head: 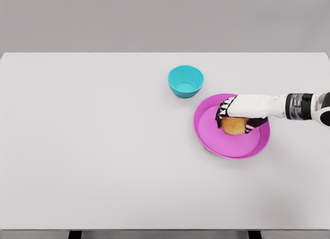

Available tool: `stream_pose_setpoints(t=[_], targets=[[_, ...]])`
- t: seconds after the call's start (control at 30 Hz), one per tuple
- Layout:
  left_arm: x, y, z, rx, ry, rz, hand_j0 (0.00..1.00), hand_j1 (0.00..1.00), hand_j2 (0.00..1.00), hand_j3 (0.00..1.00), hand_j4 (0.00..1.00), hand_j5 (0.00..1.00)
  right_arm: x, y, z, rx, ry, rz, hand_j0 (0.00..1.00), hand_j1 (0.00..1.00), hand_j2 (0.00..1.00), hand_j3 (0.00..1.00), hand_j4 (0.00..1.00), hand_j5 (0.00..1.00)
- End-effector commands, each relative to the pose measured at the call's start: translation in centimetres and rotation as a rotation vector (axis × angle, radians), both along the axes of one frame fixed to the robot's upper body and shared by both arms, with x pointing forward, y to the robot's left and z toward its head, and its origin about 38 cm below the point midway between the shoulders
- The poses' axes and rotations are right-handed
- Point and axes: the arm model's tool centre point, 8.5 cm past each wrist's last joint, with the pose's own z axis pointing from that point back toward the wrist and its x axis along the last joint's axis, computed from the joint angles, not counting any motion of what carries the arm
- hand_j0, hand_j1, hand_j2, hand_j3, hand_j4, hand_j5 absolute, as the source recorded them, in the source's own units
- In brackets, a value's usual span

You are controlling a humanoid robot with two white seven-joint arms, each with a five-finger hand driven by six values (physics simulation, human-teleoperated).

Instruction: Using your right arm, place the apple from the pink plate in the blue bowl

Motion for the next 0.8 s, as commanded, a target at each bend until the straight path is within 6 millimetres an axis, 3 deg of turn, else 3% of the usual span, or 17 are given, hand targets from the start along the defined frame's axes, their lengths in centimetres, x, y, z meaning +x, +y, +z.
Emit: stream_pose_setpoints(t=[0.0,0.37,0.77], targets=[[0.0,0.0,0.0,0.000,0.000,0.000,1.00,1.00,1.00,1.00,1.00,1.00,0.1,-0.1,0.1,0.005,0.001,-0.005,0.47,0.47,0.47,0.47,0.47,0.47],[0.0,0.0,0.0,0.000,0.000,0.000,1.00,1.00,1.00,1.00,1.00,1.00,1.7,0.7,2.4,0.026,-0.054,-0.006,0.47,0.47,0.47,0.47,0.47,0.47],[0.0,0.0,0.0,0.000,0.000,0.000,1.00,1.00,1.00,1.00,1.00,1.00,5.5,2.5,4.8,0.061,-0.103,-0.040,0.47,0.47,0.47,0.47,0.47,0.47]])
